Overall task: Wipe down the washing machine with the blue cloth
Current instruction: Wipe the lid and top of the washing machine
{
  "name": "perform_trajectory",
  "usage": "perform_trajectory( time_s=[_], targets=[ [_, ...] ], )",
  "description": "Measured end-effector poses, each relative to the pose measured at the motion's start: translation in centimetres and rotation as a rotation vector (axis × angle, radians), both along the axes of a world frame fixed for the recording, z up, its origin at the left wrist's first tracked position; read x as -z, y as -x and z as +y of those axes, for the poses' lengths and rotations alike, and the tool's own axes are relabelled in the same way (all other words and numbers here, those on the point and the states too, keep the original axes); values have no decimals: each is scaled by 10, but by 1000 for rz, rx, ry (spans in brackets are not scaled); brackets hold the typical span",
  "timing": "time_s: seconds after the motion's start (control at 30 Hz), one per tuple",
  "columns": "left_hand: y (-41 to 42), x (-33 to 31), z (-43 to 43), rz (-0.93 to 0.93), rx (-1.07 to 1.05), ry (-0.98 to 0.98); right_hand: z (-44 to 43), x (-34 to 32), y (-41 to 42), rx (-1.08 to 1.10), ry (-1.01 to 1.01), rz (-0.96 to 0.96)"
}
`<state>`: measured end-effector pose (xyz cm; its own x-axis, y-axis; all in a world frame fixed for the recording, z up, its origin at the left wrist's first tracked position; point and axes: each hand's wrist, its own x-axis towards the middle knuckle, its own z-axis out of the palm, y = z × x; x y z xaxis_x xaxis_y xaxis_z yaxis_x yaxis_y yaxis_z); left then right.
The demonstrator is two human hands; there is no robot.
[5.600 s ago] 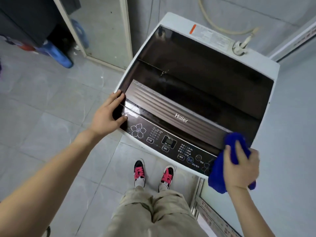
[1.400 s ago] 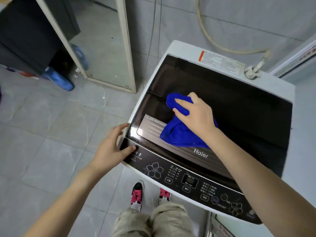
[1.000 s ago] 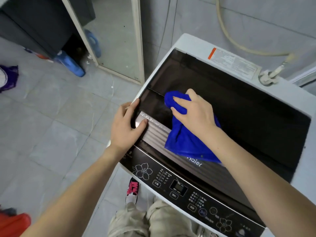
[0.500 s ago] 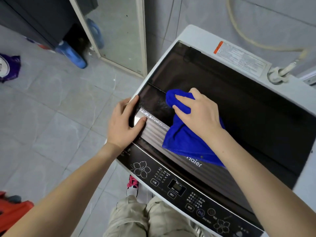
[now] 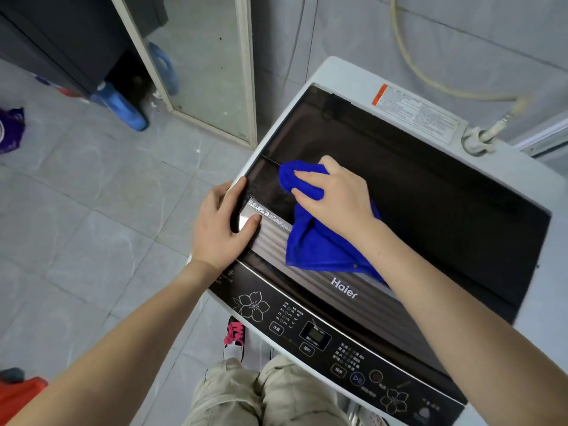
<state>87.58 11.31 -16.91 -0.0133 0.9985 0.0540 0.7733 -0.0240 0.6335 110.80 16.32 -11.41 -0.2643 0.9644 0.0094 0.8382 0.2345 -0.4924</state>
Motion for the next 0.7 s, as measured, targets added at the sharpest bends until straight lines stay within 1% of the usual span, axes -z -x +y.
perform_trajectory(
  time_s=[0.07,0.1,0.17,0.27,0.37,0.43,0.47,0.5,0.53,0.57,0.6,0.63,0.67,0.7],
  targets=[
    [1,-1,0,-15,12,2,2,-11,-3,54,71,140],
    [1,-1,0,-18,16,2,2,-20,-8,97,68,218],
    [0,-2,0,-18,16,6,9,-40,-18,193,-28,361],
    [-1,-3,-1,-25,11,17,28,-78,-30,313,-238,536],
    [-2,-4,-1,-26,16,13,42,-101,-47,379,-393,581],
    [-2,-3,-1,-20,13,14,37,-97,-59,405,-410,550],
    [-2,-3,-1,-19,10,17,29,-88,-66,411,-361,528],
    [-2,-3,-1,-18,7,18,19,-76,-72,417,-260,503],
    [-2,-4,-1,-17,5,16,7,-64,-79,426,-116,468],
    [-2,-4,-1,-15,5,13,-5,-50,-87,435,26,388],
    [-2,-4,-1,-12,6,11,-17,-36,-94,432,124,245],
    [-2,-4,-1,-9,9,12,-26,-26,-99,416,167,88],
    [-2,-4,-1,-7,9,16,-32,-20,-103,396,164,-25],
    [-2,-4,-1,-7,7,18,-33,-18,-105,376,134,-81]
  ],
)
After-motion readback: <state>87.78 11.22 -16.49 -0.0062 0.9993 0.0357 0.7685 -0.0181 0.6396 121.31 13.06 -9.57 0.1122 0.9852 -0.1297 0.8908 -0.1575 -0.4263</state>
